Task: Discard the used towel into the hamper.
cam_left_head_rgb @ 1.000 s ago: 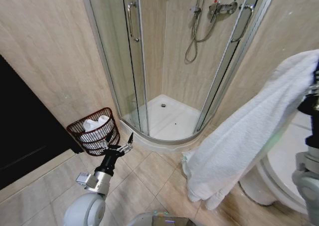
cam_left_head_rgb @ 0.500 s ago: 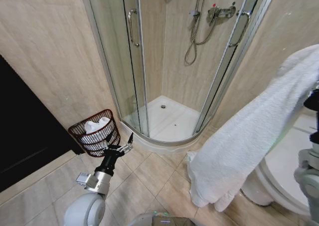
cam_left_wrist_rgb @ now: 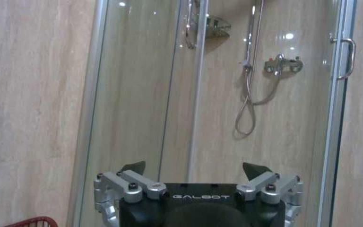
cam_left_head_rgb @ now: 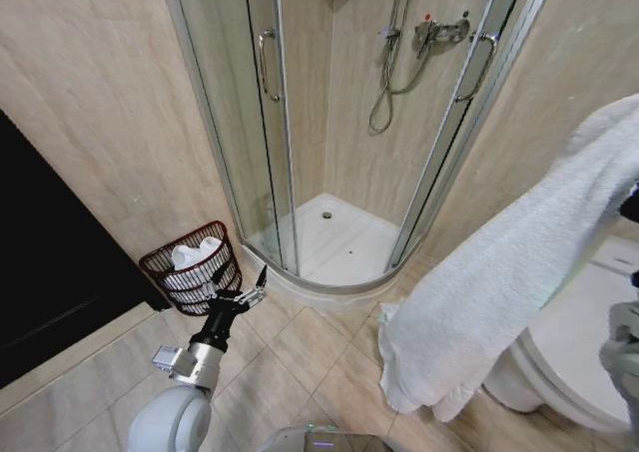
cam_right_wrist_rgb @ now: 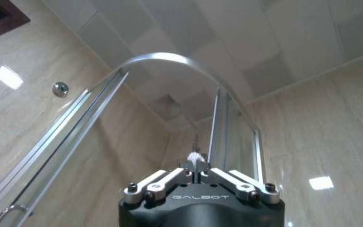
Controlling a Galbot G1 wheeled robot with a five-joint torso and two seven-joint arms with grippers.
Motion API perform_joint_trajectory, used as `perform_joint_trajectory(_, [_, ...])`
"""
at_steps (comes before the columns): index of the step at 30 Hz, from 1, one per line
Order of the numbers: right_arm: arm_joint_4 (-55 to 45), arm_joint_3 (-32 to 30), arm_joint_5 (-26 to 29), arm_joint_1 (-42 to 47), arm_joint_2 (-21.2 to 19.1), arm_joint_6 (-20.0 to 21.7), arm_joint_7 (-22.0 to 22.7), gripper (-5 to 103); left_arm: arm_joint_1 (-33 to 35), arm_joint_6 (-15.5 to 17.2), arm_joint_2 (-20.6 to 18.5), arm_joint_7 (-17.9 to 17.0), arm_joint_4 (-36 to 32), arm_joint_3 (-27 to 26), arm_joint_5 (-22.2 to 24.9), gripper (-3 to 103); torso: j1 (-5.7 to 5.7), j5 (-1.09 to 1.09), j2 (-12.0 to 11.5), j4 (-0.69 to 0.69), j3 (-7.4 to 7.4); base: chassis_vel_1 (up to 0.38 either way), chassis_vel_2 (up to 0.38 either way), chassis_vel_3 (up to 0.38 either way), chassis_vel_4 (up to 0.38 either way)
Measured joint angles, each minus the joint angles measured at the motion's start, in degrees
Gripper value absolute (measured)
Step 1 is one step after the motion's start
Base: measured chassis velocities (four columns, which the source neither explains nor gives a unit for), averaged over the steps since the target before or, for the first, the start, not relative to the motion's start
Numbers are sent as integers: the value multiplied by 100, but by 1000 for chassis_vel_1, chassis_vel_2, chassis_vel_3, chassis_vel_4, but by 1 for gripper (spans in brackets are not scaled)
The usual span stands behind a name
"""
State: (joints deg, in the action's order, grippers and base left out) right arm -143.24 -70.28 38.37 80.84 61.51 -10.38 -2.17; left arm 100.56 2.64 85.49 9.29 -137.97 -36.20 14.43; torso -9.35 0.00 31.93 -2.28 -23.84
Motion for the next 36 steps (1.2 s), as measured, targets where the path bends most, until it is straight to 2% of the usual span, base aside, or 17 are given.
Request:
perform_joint_trajectory(13, [0, -367, 138, 60, -31, -68, -60, 2, 0, 0, 0, 0, 0, 0, 0, 100, -119, 0, 313, 0, -196, 0, 0, 0, 0])
perform_joint_trajectory(36, [0, -543, 292, 124, -93, -88, -62, 2, -1, 0, 0, 0, 0, 0, 0, 100, -348, 0, 869, 0, -522, 0, 0, 0, 0])
